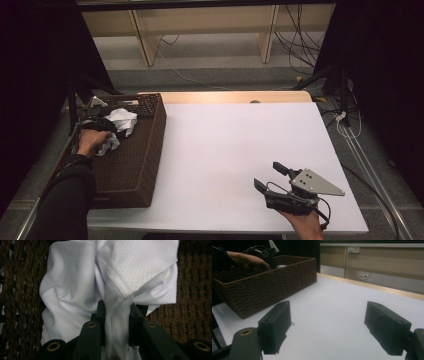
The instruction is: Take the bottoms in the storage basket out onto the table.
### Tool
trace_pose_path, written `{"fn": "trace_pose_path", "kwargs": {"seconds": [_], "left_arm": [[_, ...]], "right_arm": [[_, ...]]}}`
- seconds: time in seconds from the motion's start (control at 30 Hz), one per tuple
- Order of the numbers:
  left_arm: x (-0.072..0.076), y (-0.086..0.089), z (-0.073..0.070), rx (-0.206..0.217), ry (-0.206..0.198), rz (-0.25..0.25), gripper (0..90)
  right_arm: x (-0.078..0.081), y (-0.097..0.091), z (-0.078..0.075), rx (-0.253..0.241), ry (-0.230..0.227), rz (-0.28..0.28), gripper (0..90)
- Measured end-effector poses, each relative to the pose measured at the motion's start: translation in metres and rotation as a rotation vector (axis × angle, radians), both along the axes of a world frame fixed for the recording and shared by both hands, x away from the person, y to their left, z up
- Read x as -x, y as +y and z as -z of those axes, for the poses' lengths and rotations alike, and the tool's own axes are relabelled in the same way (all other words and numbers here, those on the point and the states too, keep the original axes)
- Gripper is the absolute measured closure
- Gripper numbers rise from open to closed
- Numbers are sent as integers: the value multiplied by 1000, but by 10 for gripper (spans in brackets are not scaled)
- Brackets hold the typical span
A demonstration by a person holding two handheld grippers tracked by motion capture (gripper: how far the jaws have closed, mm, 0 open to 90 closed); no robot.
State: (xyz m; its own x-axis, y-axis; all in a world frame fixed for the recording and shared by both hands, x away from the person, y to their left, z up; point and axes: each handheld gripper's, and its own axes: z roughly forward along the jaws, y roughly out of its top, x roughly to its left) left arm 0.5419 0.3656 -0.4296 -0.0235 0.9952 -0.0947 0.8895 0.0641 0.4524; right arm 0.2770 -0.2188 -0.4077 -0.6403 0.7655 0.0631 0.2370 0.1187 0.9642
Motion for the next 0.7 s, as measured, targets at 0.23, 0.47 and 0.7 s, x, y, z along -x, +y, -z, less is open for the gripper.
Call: {"fn": "trace_pose_path", "kwargs": {"seconds": [0.23, 0.47, 0.7], "left_arm": [[8, -4, -17, 18, -79, 33, 763], [17, -1, -28, 57, -129, 36, 763], [22, -3, -37, 83, -169, 38, 763]], "right_arm": [[0, 1, 0, 7, 4, 4, 223], [0, 1, 0, 5, -1, 5, 223], [0, 1, 0, 5, 1, 6, 223]]}}
